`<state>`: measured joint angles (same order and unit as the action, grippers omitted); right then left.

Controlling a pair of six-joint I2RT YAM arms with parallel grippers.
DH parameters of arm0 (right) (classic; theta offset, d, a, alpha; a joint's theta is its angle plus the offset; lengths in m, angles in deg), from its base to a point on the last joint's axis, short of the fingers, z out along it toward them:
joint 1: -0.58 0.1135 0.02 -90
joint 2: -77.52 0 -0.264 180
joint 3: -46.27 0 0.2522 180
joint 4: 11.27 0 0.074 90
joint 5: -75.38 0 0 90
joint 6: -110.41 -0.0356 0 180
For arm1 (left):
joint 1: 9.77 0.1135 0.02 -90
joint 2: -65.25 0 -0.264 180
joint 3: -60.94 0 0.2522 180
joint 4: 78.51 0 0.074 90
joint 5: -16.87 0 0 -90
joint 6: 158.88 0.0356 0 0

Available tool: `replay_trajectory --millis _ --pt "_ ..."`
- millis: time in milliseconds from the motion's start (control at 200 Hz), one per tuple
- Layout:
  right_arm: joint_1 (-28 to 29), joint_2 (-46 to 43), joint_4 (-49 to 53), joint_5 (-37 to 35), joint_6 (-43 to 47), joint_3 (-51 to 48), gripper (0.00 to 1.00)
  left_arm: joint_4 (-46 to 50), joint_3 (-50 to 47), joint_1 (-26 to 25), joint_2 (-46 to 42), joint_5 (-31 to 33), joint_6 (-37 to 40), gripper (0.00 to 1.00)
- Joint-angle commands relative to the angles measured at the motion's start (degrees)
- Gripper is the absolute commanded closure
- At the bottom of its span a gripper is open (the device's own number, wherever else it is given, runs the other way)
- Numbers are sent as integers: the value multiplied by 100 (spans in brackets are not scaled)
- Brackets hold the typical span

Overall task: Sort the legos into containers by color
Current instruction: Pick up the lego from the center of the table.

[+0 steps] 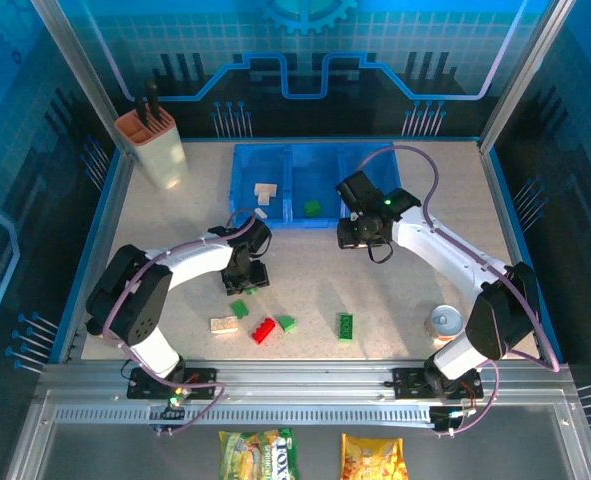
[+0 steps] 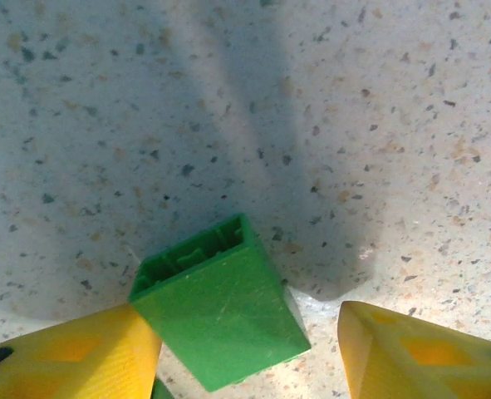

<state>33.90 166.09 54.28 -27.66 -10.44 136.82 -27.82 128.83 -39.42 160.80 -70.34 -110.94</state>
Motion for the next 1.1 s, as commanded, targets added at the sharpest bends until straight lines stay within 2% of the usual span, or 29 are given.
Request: replay_trajectory --millis 0,420,1096 --pt "-66 -131 50 22 44 -43 54 -16 226 -74 193 91 34 43" --pt "-63 -101 95 31 81 -18 55 101 470 -262 447 196 106 54" --pt "-85 -225 174 -28 114 -77 55 446 984 -467 384 242 338 65"
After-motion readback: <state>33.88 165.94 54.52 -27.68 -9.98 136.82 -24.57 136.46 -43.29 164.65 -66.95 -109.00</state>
